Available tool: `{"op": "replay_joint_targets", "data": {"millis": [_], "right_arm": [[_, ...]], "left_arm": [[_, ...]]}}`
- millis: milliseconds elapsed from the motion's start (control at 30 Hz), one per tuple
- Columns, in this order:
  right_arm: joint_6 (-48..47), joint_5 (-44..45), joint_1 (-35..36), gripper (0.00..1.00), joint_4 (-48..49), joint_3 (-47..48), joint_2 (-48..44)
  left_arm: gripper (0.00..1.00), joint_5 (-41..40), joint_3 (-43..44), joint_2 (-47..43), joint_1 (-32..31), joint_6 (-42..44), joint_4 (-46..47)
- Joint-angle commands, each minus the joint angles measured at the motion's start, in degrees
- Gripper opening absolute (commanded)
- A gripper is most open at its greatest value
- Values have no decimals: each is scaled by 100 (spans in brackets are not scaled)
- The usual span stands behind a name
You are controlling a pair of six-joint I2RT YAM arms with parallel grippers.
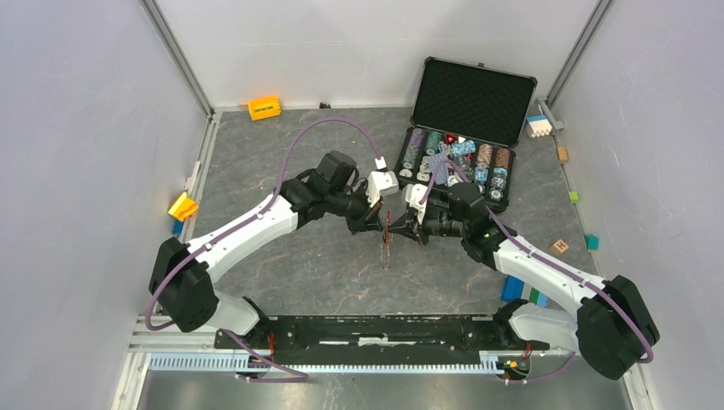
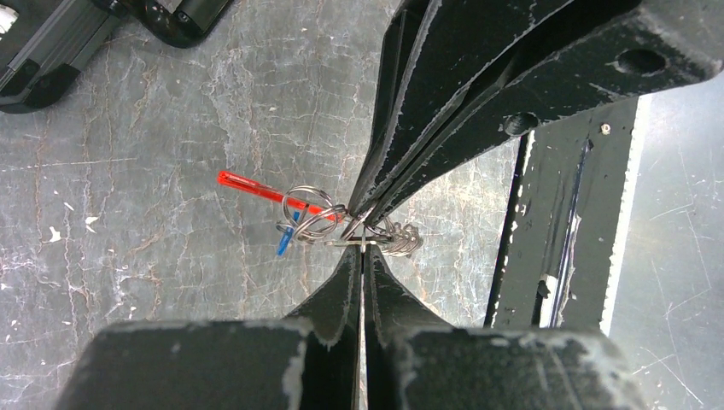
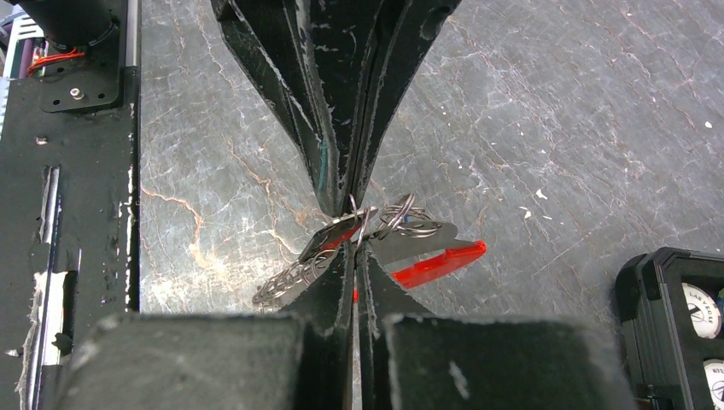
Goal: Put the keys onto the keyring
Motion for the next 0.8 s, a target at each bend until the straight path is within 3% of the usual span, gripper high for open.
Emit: {"op": "replay_joint_targets", "data": {"millis": [0,767], "right_arm": [[-48,-139,22,0,226,200,-37],[-118,-287,47,0,208,191,-67]], "left_arm": [[2,-23,246,-21,-23,218,6],[2,-138,359,69,-13,172,-5]]}}
